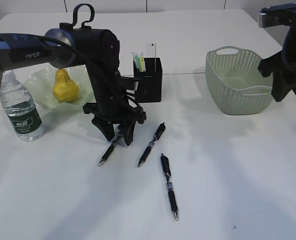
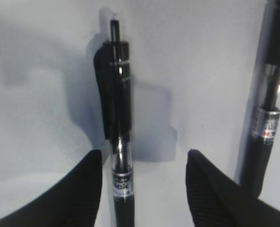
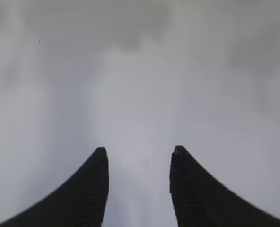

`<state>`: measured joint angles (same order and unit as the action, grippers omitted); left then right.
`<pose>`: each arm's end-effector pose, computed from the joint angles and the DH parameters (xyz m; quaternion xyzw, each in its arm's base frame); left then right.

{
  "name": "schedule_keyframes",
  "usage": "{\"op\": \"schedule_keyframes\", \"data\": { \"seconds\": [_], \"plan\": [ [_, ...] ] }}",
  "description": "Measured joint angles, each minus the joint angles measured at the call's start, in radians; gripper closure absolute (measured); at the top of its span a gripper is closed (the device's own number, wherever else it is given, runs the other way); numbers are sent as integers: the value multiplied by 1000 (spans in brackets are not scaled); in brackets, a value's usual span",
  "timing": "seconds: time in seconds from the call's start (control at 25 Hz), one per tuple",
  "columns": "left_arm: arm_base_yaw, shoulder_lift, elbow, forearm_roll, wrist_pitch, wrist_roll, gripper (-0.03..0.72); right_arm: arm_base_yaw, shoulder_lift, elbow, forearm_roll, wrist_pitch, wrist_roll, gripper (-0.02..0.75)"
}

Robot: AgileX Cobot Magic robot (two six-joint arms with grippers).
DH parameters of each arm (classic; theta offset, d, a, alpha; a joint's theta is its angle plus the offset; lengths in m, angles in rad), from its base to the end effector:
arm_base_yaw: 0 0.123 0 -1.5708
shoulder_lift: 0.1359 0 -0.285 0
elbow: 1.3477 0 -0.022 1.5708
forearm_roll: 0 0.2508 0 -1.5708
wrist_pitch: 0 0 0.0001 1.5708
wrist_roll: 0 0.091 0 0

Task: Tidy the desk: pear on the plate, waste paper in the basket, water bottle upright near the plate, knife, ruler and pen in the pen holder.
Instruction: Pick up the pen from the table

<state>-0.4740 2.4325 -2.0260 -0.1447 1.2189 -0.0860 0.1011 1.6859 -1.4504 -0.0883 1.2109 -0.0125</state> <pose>0.4282 -0.2335 0.1296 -0.1689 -0.9831 0.0701 0.0032 0.3402 0.0270 0.2951 -0.0675 0.9912 -0.0380 0.1073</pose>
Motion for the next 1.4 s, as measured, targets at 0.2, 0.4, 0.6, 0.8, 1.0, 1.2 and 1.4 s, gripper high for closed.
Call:
{"op": "schedule_keyframes", "data": {
  "seconds": [0.2, 0.4, 0.6, 0.8, 1.0, 1.2, 1.4],
  "plan": [
    [0, 4, 0, 0, 0, 0, 293, 0, 0, 0, 0, 0, 0, 386],
    [0, 4, 0, 0, 0, 0, 293, 7, 0, 0, 0, 0, 0, 386],
    [0, 4, 0, 0, 0, 0, 293, 1, 0, 0, 0, 0, 0, 386],
    [0, 4, 0, 0, 0, 0, 294, 1, 0, 0, 0, 0, 0, 386],
    [0, 10, 0, 0, 0, 0, 294, 1, 0, 0, 0, 0, 0, 386],
    [0, 9, 0, 0, -2, 0, 294, 1, 0, 0, 0, 0, 0, 386],
    [0, 9, 0, 0, -2, 0, 294, 1, 0, 0, 0, 0, 0, 386]
  ]
}}
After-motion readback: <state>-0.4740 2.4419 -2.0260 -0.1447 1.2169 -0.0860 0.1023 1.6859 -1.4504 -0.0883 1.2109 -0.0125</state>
